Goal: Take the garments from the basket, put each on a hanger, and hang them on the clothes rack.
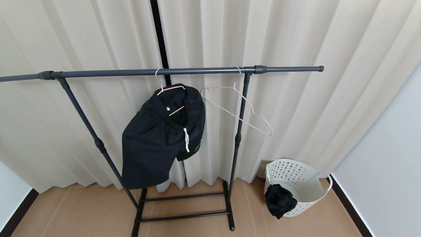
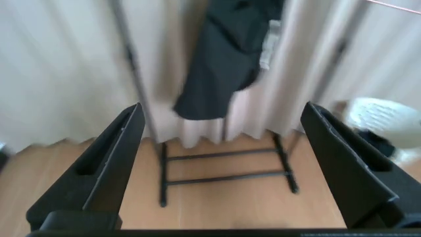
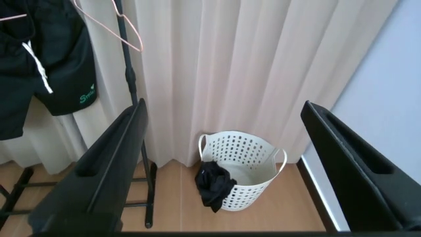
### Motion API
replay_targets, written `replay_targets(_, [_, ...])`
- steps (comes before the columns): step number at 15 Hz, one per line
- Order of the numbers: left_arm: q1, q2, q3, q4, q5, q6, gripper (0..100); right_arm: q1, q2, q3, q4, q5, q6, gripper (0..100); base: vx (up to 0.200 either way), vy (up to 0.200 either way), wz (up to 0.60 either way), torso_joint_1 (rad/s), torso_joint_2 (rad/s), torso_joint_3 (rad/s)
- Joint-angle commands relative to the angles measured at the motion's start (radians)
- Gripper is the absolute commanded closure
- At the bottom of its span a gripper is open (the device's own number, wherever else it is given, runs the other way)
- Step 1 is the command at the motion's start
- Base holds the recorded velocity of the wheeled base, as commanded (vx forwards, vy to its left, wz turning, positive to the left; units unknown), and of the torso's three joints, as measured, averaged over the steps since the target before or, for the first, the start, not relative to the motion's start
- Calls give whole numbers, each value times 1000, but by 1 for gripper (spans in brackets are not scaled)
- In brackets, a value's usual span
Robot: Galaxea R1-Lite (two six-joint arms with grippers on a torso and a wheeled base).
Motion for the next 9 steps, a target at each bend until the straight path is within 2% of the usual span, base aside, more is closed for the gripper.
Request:
replay_targets(1, [2,-28,0,7,24,-32,0,0,-2,0,1,-3,2,0,0,0,0,0,0,0])
replay_targets(9, [-3,-28,0,12,-12,-35,0,6,2,0,36,73,-1,0,0,0,0,0,0,0])
